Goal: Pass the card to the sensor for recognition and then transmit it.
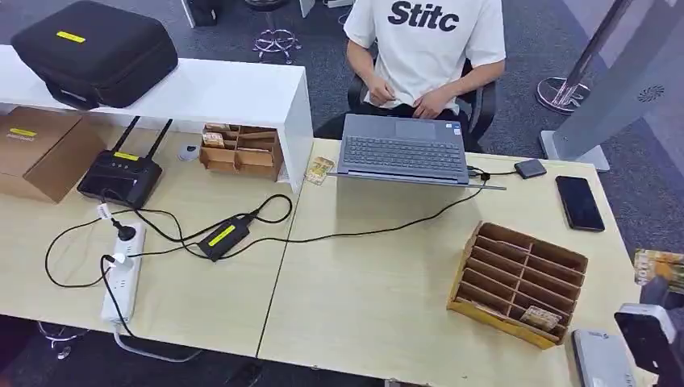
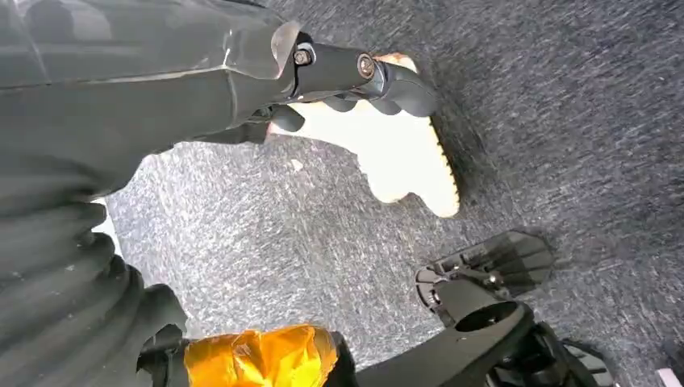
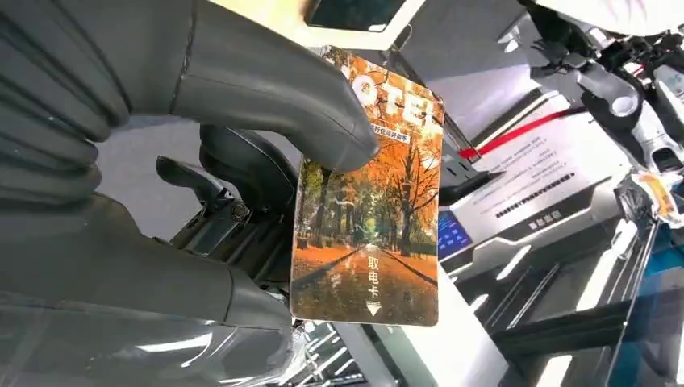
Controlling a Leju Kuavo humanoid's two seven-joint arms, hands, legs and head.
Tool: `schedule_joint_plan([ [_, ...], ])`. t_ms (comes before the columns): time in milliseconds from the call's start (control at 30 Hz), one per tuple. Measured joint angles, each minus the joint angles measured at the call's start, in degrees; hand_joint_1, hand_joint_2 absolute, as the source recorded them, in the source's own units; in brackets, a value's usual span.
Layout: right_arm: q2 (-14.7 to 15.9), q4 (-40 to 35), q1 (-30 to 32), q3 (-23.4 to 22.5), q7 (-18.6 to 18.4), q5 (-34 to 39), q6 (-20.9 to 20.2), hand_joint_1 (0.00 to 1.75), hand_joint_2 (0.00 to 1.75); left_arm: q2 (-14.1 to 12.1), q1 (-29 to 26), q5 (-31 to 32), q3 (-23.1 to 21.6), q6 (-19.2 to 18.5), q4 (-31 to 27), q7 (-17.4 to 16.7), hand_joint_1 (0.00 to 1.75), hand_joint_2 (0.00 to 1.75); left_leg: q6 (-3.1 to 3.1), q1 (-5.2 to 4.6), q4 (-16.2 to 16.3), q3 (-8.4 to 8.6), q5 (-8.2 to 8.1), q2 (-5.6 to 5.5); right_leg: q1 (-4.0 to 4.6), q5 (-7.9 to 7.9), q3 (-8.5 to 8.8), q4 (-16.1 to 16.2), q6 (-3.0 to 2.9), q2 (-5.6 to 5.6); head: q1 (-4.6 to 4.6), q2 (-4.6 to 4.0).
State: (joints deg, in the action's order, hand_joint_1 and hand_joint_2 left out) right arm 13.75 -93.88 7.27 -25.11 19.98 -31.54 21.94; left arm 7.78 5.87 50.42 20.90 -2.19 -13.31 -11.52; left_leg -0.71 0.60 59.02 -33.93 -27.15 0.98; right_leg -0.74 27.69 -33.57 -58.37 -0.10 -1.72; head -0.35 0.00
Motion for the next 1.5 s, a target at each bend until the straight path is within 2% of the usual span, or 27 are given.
schedule_joint_plan([
  [533, -1.8, -1.6, 0.9, -1.7, 0.1, 0.0, -0.3, 1.75, 1.75, 0.0, -0.3, 0.0, 0.8, 0.0, 0.0, 0.1, 0.0, 1.75, 0.0, 0.0, 0.0, 0.02, 0.0, 0.02, 0.0, 0.0, 0.0, 0.0, 0.0, 0.02, 0.0, 0.0],
  [700, -2.7, -3.1, 2.2, -2.3, 3.0, 3.1, -6.1, 1.75, 1.75, 0.0, -0.5, -0.5, 1.0, 0.4, 0.0, 0.8, 0.0, 1.75, 0.0, 0.0, 0.0, 0.01, 0.0, 0.01, 0.0, 0.0, 0.01, 0.0, 0.0, 0.01, 0.0, 0.0],
  [833, -3.7, -5.0, 4.1, -2.2, 4.0, 2.2, -11.2, 1.75, 1.75, -0.2, -0.5, -0.9, 1.9, 0.5, 0.0, 1.1, 0.0, 1.75, 0.0, 0.01, 0.0, 0.01, 0.0, 0.02, 0.01, 0.01, 0.0, 0.0, 0.0, 0.02, -0.02, 0.0],
  [933, -4.0, -5.4, 5.1, -2.1, 3.3, 0.5, -13.2, 1.75, 1.75, -0.3, -0.6, -1.1, 2.3, 0.5, 0.0, 1.2, 0.0, 1.75, 0.0, 0.01, 0.0, 0.01, 0.0, 0.02, 0.01, 0.01, 0.01, 0.0, 0.01, 0.02, 0.0, 0.0],
  [1067, -4.2, -4.0, 5.9, -1.9, 0.1, -2.5, -16.5, 1.75, 1.75, -0.4, -0.6, -1.1, 2.8, 0.5, 0.0, 1.2, 0.0, 1.75, 0.0, 0.01, 0.0, 0.01, 0.0, 0.02, 0.0, 0.01, 0.02, 0.0, 0.01, 0.02, 0.02, 0.0],
  [1300, -4.0, 2.2, 5.6, -1.6, -1.9, -4.6, -16.8, 1.75, 1.75, -0.7, -0.6, -0.9, 3.6, 0.5, 0.0, 0.9, 0.0, 1.75, 0.0, 0.0, 0.0, 0.01, 0.0, 0.02, -0.01, 0.0, 0.03, 0.0, 0.02, 0.01, 0.0, 0.0],
  [1500, -3.6, 4.5, 5.1, -2.3, -2.6, -5.2, -17.1, 1.75, 1.75, -0.8, -0.6, -0.9, 3.7, 0.5, 0.0, 0.9, 0.0, 1.75, 0.0, 0.0, 0.0, 0.01, 0.0, 0.02, 0.0, 0.01, 0.02, 0.0, 0.01, 0.02, 0.0, 0.0],
])
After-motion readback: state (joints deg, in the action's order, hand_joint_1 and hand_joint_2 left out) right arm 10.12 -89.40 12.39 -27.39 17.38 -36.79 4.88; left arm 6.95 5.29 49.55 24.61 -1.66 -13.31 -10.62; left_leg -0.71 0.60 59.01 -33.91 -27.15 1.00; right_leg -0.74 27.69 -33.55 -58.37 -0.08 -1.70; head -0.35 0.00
